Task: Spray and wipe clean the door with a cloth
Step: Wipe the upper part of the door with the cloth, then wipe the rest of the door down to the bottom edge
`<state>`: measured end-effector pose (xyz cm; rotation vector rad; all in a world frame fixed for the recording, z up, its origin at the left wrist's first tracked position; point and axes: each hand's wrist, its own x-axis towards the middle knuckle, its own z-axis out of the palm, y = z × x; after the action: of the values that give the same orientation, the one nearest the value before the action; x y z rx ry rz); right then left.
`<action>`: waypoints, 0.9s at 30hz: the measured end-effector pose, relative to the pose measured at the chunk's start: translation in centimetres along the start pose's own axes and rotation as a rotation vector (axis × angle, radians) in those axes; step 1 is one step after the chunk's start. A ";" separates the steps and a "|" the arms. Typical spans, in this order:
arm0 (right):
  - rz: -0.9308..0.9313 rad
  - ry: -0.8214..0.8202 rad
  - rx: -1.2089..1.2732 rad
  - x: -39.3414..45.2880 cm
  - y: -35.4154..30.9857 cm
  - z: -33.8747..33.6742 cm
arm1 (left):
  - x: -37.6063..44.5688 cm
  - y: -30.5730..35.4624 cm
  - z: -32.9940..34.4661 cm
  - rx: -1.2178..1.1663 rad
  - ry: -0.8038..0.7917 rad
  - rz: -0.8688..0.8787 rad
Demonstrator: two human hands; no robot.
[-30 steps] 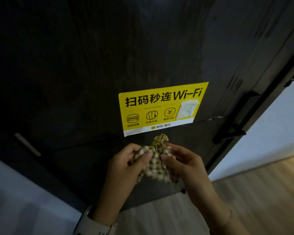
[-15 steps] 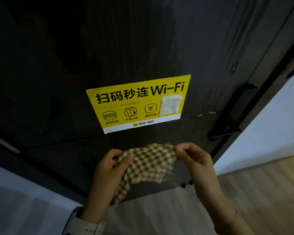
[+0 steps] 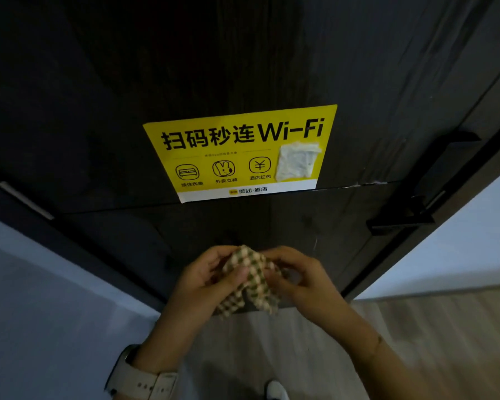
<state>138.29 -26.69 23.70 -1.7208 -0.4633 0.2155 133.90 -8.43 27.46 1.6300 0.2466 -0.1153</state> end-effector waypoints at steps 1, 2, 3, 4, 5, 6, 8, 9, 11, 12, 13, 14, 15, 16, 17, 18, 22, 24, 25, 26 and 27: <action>0.029 0.003 0.046 -0.3 -0.4 0.3 | -0.5 0.1 -0.2 -0.024 -0.003 -0.003; 0.051 0.017 0.097 -0.6 -0.8 0.6 | -0.9 0.1 -0.4 -0.048 -0.005 -0.003; 0.063 0.041 0.148 -0.9 -1.1 0.8 | -1.1 0.1 -0.6 -0.071 -0.004 -0.002; 0.070 0.081 0.208 -1.2 -1.5 1.0 | -1.3 0.0 -0.8 -0.094 -0.008 0.001; 0.082 0.136 0.282 -1.5 -1.9 1.0 | -1.3 0.0 -1.0 -0.115 -0.016 0.002; 0.092 0.195 0.360 -1.7 -2.3 1.1 | -1.2 -0.1 -1.0 -0.133 -0.032 0.003; 0.116 0.271 0.472 -2.1 -3.0 1.1 | -0.9 -0.4 -0.9 -0.143 -0.073 -0.003; 0.136 0.285 0.500 -2.3 -3.4 1.0 | -0.7 -0.6 -0.5 -0.139 -0.094 -0.010; 0.166 0.294 0.500 -2.5 -4.2 0.7 | -0.3 -0.7 0.6 -0.181 -0.106 -0.003; 0.162 0.300 0.469 -2.5 -4.5 0.3 | 0.0 -0.6 1.1 -0.220 -0.101 0.018; 0.143 0.310 0.422 -2.4 -4.8 -0.1 | 0.3 -0.5 1.7 -0.255 -0.099 0.040; 0.113 0.325 0.371 -2.2 -5.0 -0.5 | 0.6 -0.2 2.3 -0.290 -0.108 0.057; 0.077 0.343 0.327 -1.9 -5.2 -1.1 | 0.8 0.2 2.9 -0.320 -0.117 0.063; 0.040 0.358 0.290 -1.7 -5.6 -1.7 | 0.9 0.7 3.5 -0.346 -0.120 0.069; 0.003 0.365 0.249 -1.4 -6.1 -2.3 | 0.9 1.5 4.0 -0.356 -0.113 0.089; -0.031 0.365 0.202 -1.0 -6.8 -3.1 | 0.9 2.3 4.6 -0.355 -0.093 0.120; -0.162 0.393 0.056 0.6 -9.7 -8.1 | 1.7 6.7 7.1 -0.336 0.031 0.223; -0.230 0.391 -0.022 1.7 -10.9 -11.8 | 2.4 9.2 8.4 -0.294 0.067 0.266; -0.271 0.380 -0.069 2.3 -11.4 -13.8 | 2.7 10.5 9.1 -0.279 0.081 0.298; -0.315 0.368 -0.120 2.9 -11.9 -15.7 | 2.9 11.8 9.8 -0.272 0.096 0.337; -0.366 0.358 -0.174 3.5 -12.6 -17.8 | 3.1 13.3 10.7 -0.260 0.116 0.384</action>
<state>146.08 -39.44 39.98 -1.7602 -0.5304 -0.4006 140.78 -19.58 38.89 1.3992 0.0309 0.2939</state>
